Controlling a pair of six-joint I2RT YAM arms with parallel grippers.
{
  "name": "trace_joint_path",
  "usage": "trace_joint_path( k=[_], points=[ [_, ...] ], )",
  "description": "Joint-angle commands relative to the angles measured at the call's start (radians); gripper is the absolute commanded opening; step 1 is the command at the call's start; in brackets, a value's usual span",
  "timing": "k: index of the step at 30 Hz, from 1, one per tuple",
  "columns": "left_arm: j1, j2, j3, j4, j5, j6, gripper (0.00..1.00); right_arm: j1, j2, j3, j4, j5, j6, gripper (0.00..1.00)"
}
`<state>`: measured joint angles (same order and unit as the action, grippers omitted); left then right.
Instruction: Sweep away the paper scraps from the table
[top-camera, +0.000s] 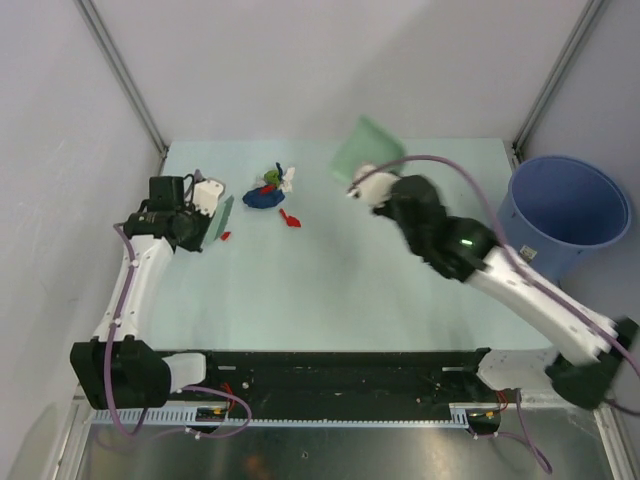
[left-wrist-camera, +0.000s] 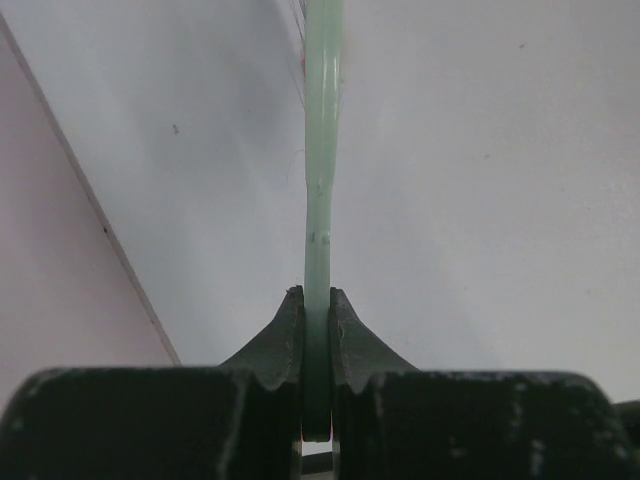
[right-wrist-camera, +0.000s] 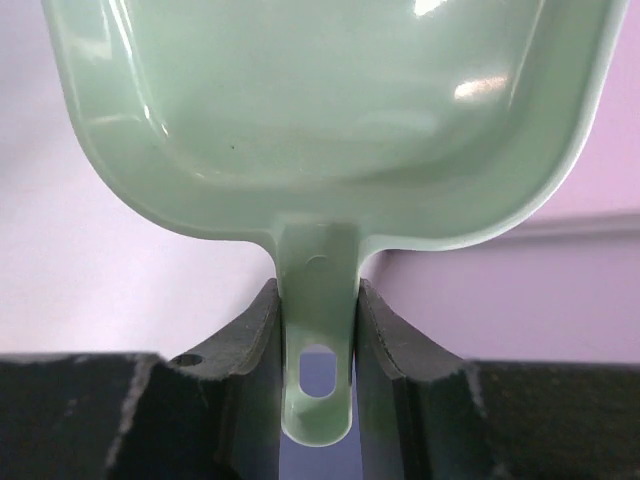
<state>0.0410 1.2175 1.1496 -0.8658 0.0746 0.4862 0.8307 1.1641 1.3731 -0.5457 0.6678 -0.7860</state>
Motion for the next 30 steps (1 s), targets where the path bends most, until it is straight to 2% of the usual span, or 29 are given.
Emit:
trace_joint_path(
  k=[1,3,4,7,13,18,24,28,30],
  points=[
    [0.014,0.000,-0.028,0.112,-0.100,-0.054,0.00,0.061,0.222,0.007,-0.108,-0.281,0.429,0.00],
    [0.014,0.034,-0.031,0.146,-0.146,-0.060,0.00,0.047,0.317,0.007,-0.100,-0.419,0.497,0.00],
    [0.013,0.052,-0.031,0.172,-0.185,-0.064,0.00,0.041,0.350,0.007,-0.097,-0.542,0.546,0.00],
    [0.013,0.117,-0.028,0.203,-0.231,-0.067,0.00,0.021,0.457,0.007,-0.147,-0.733,0.565,0.00],
    [0.008,0.212,-0.074,0.217,-0.210,-0.086,0.00,-0.018,0.603,0.024,-0.365,-0.743,0.629,0.00],
    [-0.032,0.247,-0.113,0.215,-0.084,-0.097,0.00,-0.065,0.644,0.015,-0.415,-0.795,0.662,0.00],
    [-0.216,0.246,-0.162,0.217,0.105,-0.058,0.00,-0.091,0.681,0.009,-0.402,-0.784,0.672,0.00],
    [-0.346,0.218,-0.149,0.215,0.151,-0.037,0.00,-0.102,0.675,0.003,-0.404,-0.760,0.692,0.00],
    [-0.366,0.217,-0.116,0.214,0.146,-0.041,0.00,-0.104,0.664,-0.003,-0.416,-0.748,0.699,0.00]
  ],
)
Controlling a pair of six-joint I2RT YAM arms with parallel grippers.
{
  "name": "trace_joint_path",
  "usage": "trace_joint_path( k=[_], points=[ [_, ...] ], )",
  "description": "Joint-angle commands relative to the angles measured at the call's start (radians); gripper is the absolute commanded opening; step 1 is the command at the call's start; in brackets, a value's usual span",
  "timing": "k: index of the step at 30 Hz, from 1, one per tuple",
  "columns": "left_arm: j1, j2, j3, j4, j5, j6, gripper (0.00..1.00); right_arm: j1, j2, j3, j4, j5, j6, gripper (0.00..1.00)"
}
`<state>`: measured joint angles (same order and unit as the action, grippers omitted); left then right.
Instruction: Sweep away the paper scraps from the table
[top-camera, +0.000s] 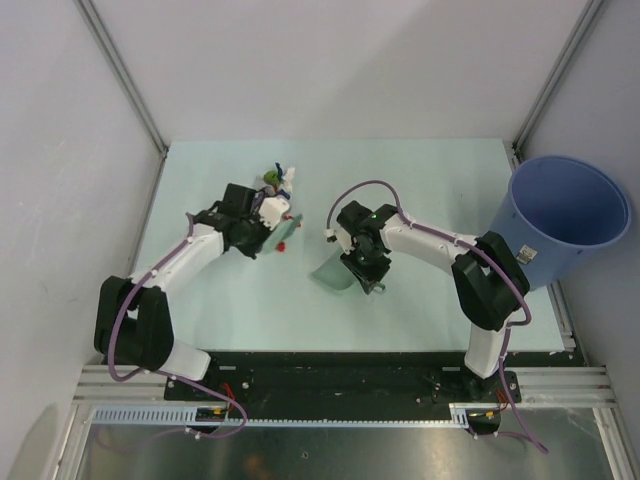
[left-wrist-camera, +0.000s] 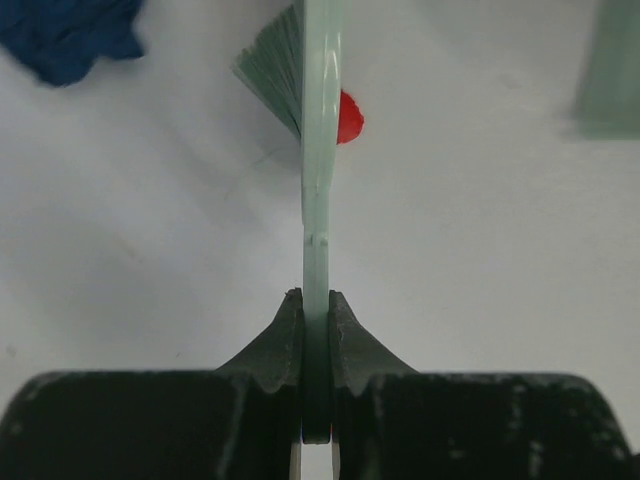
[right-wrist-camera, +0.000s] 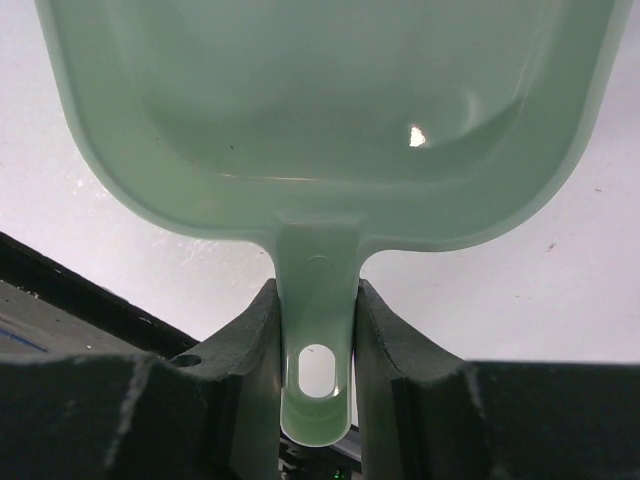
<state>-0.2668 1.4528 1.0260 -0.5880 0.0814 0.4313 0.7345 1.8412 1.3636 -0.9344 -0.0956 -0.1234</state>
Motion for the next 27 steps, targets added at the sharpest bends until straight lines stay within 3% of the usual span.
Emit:
trace_joint_path(
  k=[1,8,13,20,27],
  points=[
    [-0.067,-0.022,0.022,-0.064,0.108,0.004,0.00,-0.007,-0.020,0.005,-0.033,0.023,0.041,0.00],
    [-0.077,-0.086,0.189,-0.090,0.008,0.007,0.00,-0.006,-0.095,-0.012,-0.093,0.085,0.073,0.00],
    [-0.083,-0.040,0.318,-0.085,-0.110,0.030,0.00,-0.004,-0.111,-0.012,-0.121,0.154,0.097,0.00],
    [-0.084,0.188,0.488,-0.061,-0.268,0.081,0.00,0.003,-0.091,-0.015,-0.121,0.177,0.100,0.00],
    [-0.083,0.373,0.528,-0.061,-0.316,0.099,0.00,0.011,-0.082,-0.021,-0.129,0.186,0.099,0.00]
  ],
)
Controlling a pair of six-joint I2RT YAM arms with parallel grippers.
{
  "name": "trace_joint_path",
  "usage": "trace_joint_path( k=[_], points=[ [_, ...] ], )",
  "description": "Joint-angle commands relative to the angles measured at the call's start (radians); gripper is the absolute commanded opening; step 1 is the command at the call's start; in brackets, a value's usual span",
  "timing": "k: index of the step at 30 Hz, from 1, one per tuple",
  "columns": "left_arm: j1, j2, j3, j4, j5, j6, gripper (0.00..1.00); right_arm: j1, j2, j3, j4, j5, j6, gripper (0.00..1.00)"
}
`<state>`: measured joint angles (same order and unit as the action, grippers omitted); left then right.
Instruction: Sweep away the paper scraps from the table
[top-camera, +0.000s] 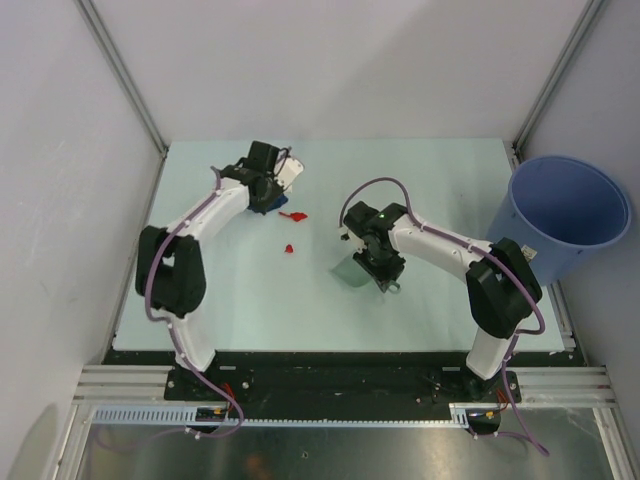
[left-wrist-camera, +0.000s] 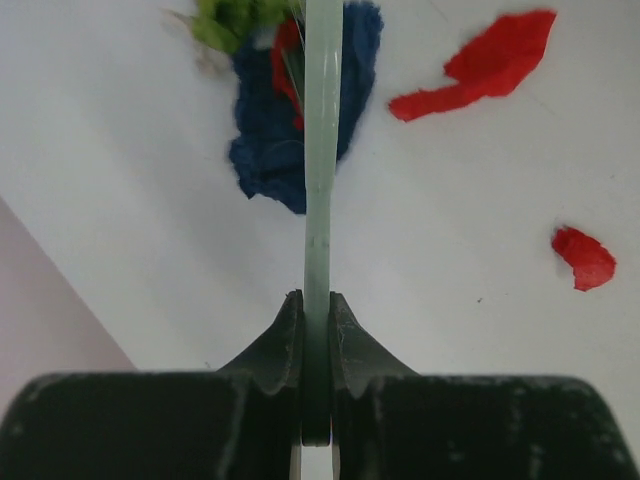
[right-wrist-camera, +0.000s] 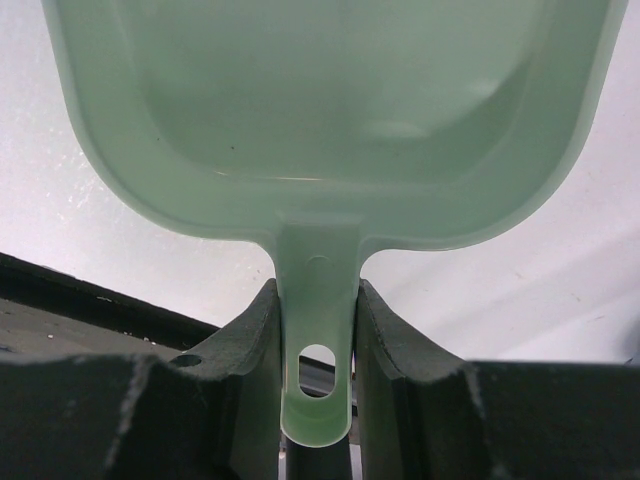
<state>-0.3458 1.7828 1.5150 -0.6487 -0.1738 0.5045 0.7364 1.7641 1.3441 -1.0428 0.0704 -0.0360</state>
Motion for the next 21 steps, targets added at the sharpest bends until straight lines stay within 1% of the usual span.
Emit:
trace_joint_path(
  k=[1,4,5,6,8,10,11,13,15,19,21],
  points=[
    [-0.005,0.035,0.028,0.000,-0.002,0.025,0.00,0.009,-0.008,-0.006,-0.020,0.023,0.012,0.00],
    [-0.013,-0.023,-0.064,-0.005,0.147,0.026,0.00,0.009,-0.014,-0.008,-0.017,0.023,0.010,0.00],
    [-0.016,-0.072,-0.129,-0.006,0.236,0.035,0.00,0.009,-0.014,-0.010,-0.016,0.026,0.008,0.00],
    [-0.016,-0.095,-0.165,-0.014,0.285,0.066,0.00,0.009,-0.014,-0.011,-0.014,0.025,0.005,0.00],
    [-0.016,-0.172,-0.263,-0.020,0.373,0.094,0.00,0.009,-0.011,-0.014,-0.014,0.023,0.004,0.00],
    [-0.016,-0.227,-0.326,-0.042,0.422,0.140,0.00,0.009,-0.012,-0.016,-0.014,0.023,0.002,0.00],
    [-0.016,-0.281,-0.384,-0.048,0.471,0.155,0.00,0.009,-0.014,-0.017,-0.011,0.023,0.002,0.00],
    [-0.016,-0.330,-0.426,-0.068,0.494,0.196,0.00,0.011,-0.017,-0.019,-0.010,0.022,0.001,0.00],
    [-0.016,-0.382,-0.450,-0.081,0.481,0.206,0.00,0.014,-0.023,-0.017,-0.014,0.022,0.001,0.00],
    [-0.016,-0.444,-0.418,-0.103,0.478,0.187,0.00,0.032,-0.031,-0.019,-0.028,0.000,-0.037,0.00],
    [-0.016,-0.448,-0.363,-0.109,0.459,0.131,0.00,0.075,-0.029,-0.022,-0.037,-0.009,-0.064,0.00]
  ],
)
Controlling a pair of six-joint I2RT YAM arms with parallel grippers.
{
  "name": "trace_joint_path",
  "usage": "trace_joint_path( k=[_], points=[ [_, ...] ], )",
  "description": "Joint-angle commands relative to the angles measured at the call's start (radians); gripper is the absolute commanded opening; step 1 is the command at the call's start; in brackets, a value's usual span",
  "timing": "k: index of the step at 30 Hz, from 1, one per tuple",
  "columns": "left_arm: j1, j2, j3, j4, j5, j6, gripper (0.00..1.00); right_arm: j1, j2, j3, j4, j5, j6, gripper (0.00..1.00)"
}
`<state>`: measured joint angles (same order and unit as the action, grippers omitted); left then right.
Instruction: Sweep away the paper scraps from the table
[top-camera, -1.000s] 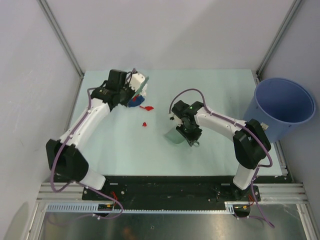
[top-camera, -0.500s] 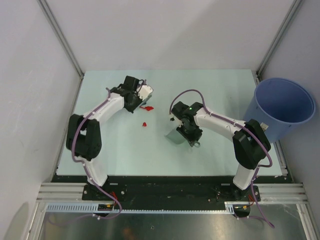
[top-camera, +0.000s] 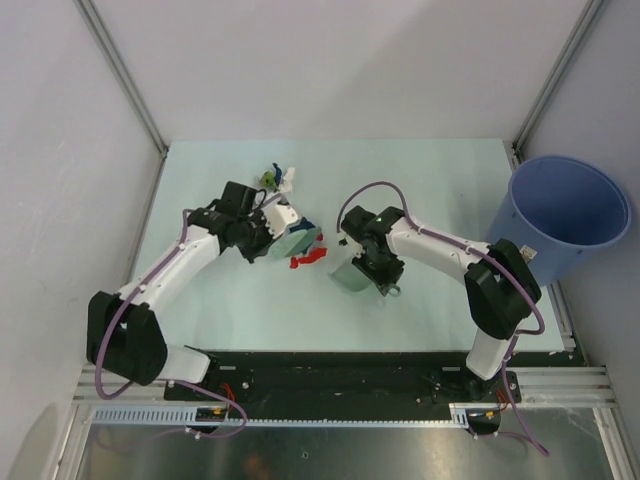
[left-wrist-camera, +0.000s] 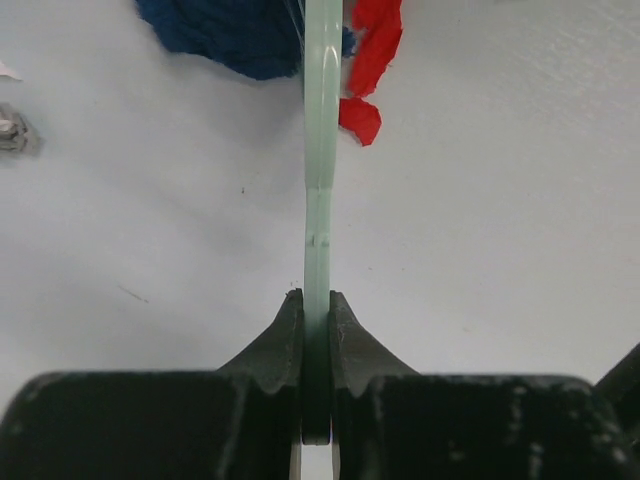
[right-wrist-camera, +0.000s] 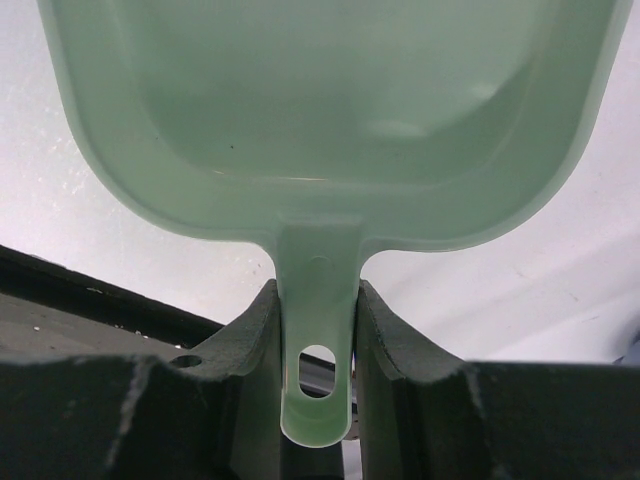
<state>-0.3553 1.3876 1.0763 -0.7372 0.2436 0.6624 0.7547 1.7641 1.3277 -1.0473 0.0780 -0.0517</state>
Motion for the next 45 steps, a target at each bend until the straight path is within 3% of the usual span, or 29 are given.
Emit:
trace_joint_path(
  k=[1,10,14,19,27,33,36,39,45],
  points=[
    [-0.005,-0.053,0.095,-0.022,0.031,-0.047,0.00,0.073,-0.028,-0.007,-0.040,-0.017,-0.062,0.00],
    [0.074,-0.053,0.183,-0.062,-0.084,-0.191,0.00,0.067,0.009,-0.009,0.029,-0.060,-0.145,0.00],
    [0.141,0.054,0.230,-0.030,-0.110,-0.263,0.00,0.051,0.093,0.025,0.076,-0.067,-0.145,0.00],
    [0.125,0.210,0.322,0.021,-0.115,-0.277,0.00,0.041,0.179,0.079,0.081,-0.058,-0.122,0.00],
    [0.041,0.355,0.349,0.016,0.058,-0.237,0.00,0.015,0.279,0.249,0.127,-0.043,-0.057,0.00],
    [0.007,0.230,0.274,-0.073,0.354,-0.199,0.00,0.011,0.325,0.304,0.174,-0.047,-0.073,0.00],
    [-0.001,0.140,0.223,-0.079,0.321,-0.195,0.00,0.009,0.275,0.246,0.235,-0.069,-0.066,0.00],
    [0.006,0.116,0.231,-0.077,0.189,-0.237,0.00,0.012,0.178,0.147,0.292,-0.142,-0.068,0.00],
    [0.009,0.047,0.330,-0.080,0.062,-0.287,0.00,0.026,0.037,0.065,0.241,-0.144,-0.076,0.00]
  ],
)
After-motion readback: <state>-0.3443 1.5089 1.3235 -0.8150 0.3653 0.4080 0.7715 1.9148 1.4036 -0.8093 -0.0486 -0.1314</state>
